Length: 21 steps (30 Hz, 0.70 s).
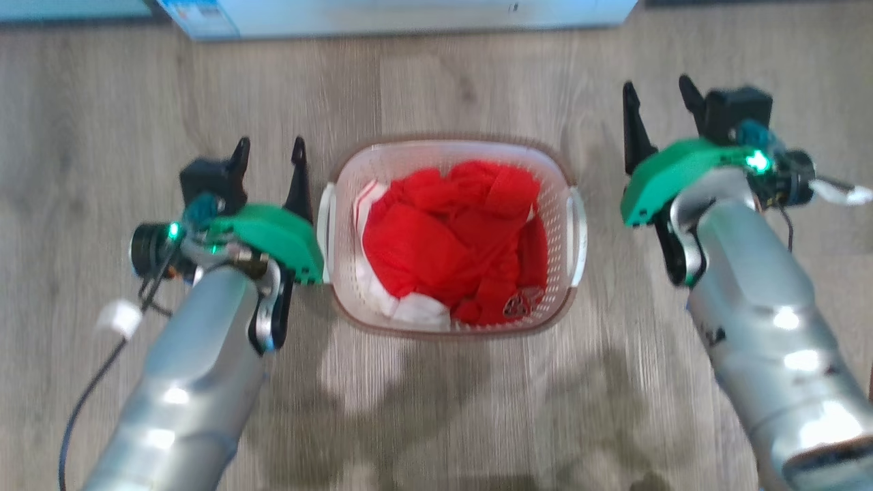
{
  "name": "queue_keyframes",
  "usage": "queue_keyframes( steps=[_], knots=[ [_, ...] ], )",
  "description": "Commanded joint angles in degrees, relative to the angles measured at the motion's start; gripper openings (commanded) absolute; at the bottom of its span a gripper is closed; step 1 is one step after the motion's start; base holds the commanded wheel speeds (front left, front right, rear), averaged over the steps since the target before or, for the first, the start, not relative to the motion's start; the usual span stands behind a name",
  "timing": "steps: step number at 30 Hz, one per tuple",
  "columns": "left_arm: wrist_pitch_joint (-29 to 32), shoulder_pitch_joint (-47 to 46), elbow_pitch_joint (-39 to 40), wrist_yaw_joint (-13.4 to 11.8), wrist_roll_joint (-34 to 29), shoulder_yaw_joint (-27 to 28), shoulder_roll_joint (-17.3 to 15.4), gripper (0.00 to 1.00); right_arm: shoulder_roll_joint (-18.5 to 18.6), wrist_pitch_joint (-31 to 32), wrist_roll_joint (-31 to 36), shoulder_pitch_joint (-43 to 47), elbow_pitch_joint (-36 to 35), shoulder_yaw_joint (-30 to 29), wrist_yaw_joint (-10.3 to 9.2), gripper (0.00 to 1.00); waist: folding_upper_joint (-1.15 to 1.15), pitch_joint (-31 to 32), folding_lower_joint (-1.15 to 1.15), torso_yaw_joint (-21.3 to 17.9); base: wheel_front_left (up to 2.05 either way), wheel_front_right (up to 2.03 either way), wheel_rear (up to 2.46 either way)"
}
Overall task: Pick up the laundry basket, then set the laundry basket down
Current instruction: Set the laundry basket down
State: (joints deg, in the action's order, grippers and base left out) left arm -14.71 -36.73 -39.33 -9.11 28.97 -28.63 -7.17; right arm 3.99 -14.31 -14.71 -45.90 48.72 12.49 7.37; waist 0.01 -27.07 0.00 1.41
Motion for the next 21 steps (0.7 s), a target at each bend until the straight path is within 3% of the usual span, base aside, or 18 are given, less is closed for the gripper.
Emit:
queue_keyframes(
  steps=[1, 9, 21],
  knots=[
    [-0.3, 2.4, 4.1, 0.0, -2.7, 3.9, -1.8, 1.0, -1.1, -0.7, 0.8, 3.1, -4.5, -0.1, 0.12, 1.0, -0.01, 4.3, 0.0, -0.7, 0.0, 0.0, 0.0],
    [-0.3, 13.7, 15.8, 1.6, -11.3, 12.1, -0.3, 1.0, -1.1, -0.7, 2.6, 14.0, -17.3, -0.9, 0.12, 1.0, -0.01, 11.0, 0.0, -1.4, 0.0, 0.0, 0.0],
    [-0.3, 27.4, 28.0, 2.7, -16.7, 19.3, 1.6, 1.0, -1.1, -0.7, 2.9, 28.6, -31.8, -2.6, 0.12, 1.0, -0.01, 17.5, 0.0, -1.5, 0.0, 0.0, 0.0]
  ],
)
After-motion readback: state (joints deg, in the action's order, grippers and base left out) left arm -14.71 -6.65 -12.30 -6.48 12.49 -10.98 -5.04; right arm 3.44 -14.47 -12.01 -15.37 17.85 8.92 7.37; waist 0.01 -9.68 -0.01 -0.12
